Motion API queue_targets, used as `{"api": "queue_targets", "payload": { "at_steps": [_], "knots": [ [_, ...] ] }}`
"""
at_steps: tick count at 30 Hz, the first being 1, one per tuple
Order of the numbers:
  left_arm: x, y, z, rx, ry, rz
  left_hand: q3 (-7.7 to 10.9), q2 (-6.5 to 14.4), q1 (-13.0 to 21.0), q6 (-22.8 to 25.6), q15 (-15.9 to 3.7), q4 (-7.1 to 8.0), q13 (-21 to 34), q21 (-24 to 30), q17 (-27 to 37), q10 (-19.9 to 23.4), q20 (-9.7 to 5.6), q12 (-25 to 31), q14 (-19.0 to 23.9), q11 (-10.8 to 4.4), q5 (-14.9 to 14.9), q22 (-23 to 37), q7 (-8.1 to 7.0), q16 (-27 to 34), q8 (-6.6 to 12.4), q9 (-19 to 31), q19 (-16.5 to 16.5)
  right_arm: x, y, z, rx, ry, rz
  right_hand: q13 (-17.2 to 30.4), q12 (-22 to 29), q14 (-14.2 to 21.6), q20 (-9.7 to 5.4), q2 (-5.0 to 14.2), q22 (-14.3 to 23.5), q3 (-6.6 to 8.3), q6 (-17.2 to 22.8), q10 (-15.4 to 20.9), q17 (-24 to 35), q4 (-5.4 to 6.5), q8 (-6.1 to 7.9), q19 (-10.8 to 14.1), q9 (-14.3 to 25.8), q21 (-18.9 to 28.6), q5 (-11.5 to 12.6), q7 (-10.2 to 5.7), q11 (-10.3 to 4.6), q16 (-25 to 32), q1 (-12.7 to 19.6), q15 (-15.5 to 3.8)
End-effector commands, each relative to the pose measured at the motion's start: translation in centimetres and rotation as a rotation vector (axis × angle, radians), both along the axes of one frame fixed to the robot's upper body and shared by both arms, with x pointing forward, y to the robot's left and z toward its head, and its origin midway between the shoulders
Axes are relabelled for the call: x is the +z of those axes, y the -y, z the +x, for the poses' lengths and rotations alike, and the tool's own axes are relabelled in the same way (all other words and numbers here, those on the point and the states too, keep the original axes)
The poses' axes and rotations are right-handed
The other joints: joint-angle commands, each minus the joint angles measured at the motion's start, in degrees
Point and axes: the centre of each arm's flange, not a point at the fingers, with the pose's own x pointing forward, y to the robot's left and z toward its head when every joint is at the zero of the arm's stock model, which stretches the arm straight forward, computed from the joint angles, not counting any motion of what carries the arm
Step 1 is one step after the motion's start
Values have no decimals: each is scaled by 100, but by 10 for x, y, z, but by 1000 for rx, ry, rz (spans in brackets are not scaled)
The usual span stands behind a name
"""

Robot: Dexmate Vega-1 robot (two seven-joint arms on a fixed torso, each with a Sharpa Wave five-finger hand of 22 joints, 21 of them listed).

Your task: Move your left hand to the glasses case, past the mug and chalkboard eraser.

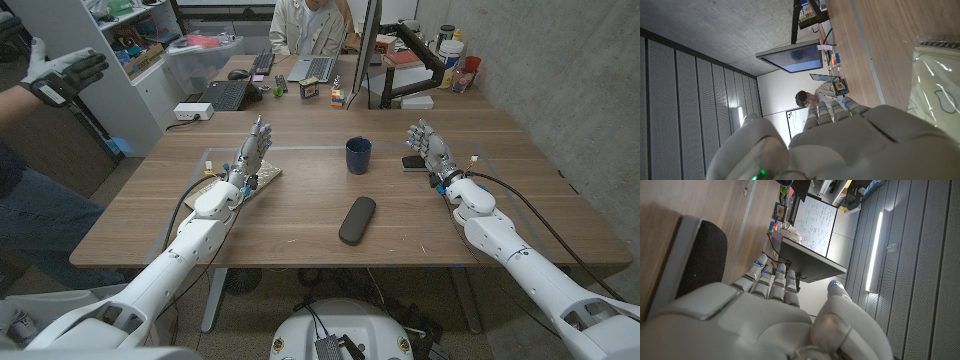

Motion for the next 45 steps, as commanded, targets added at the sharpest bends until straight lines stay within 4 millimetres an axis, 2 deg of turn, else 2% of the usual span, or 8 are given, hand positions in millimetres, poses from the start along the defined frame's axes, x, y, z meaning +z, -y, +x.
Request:
{"api": "queue_targets", "payload": {
  "at_steps": [1,3,10,35,38,45],
  "knots": [
    [-2,-1,0,-5,-8,-5,-3,15,67,-7,13,47,9,41,16,-9,-172,37,-51,-68,39,28,56,23,27,29,-56,0,-1,-1,1,-11,-9,24,17,50,-145,3,19,38,47,27,20,6,22,28,8,18,33,8,-13,13,50,14],
    [-2,0,0,-6,-10,-3,-6,23,74,4,11,44,9,49,16,1,-242,41,-44,-56,41,28,57,26,30,30,-31,0,-1,-2,1,-12,-10,24,14,49,-138,5,20,37,51,26,21,5,21,25,8,12,33,13,-13,12,50,14],
    [-1,1,1,-9,-12,3,-11,31,83,3,16,39,9,48,15,4,-269,42,-41,-61,42,27,59,27,29,30,-23,-1,0,-3,-2,-12,-10,24,-1,48,-131,7,20,32,49,18,22,4,12,19,8,-11,30,13,1,6,46,18],
    [2,5,0,-8,-6,25,-29,66,119,15,64,23,11,32,15,-24,-159,33,-49,-19,44,28,39,25,31,32,-52,-1,4,-5,-5,-5,-2,26,-38,52,-120,12,22,14,40,27,26,-2,-17,44,10,-78,24,4,8,-9,31,34],
    [3,6,-2,-6,-1,37,-31,72,127,22,87,20,12,31,15,-23,-156,34,-48,-10,45,28,44,26,34,33,-54,-1,4,-6,-8,-8,-10,27,-30,162,-102,24,23,7,40,85,33,4,-25,97,11,-88,22,0,-8,30,15,31],
    [5,10,-6,2,11,61,-34,82,143,18,87,13,12,25,15,-36,-146,31,-56,-7,46,28,45,24,32,34,-66,-2,4,-6,-11,-8,-7,28,-34,178,-109,26,23,4,44,99,34,1,-28,118,11,-99,22,0,-8,31,14,33]
  ]
}}
